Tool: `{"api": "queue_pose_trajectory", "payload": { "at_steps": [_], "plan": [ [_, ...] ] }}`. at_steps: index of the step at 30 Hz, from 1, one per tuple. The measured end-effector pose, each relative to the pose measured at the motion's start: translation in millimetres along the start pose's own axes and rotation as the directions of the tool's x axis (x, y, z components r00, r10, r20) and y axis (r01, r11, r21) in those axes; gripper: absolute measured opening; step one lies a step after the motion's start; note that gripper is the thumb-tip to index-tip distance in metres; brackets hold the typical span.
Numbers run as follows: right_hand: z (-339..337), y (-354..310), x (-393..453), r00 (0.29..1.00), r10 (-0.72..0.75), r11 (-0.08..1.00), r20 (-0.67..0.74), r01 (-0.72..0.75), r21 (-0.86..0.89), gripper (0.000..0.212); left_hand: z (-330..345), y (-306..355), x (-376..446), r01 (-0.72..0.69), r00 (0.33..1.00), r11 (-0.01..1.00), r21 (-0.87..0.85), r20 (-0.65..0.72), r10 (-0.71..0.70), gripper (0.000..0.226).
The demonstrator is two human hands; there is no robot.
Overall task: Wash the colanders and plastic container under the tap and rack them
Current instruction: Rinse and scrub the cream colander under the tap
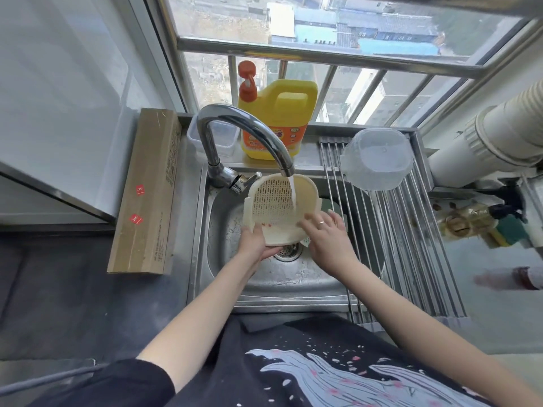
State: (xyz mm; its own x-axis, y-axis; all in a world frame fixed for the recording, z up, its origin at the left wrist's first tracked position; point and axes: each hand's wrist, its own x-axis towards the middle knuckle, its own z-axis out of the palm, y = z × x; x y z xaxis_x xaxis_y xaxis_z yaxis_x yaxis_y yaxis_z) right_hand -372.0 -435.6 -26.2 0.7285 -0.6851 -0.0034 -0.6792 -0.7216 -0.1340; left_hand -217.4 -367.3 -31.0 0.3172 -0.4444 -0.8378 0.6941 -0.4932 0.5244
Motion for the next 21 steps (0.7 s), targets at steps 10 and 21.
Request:
{"api": "queue_pose_trajectory", "payload": {
  "at_steps": [10, 21],
  "plan": [
    [-2, -12, 24, 0.950, -0.107, 0.985, 0.294, 0.142, -0.101, 0.066, -15, 1, 7, -0.047, 0.998, 0.960, 0.277, -0.031, 0.058, 0.040],
    [7, -33, 25, 0.833, -0.078, 0.992, 0.548, 0.119, -0.039, 0.068, -22, -17, 8, -0.024, 0.998, 1.000, -0.006, 0.053, 0.024, 0.053]
  ]
}}
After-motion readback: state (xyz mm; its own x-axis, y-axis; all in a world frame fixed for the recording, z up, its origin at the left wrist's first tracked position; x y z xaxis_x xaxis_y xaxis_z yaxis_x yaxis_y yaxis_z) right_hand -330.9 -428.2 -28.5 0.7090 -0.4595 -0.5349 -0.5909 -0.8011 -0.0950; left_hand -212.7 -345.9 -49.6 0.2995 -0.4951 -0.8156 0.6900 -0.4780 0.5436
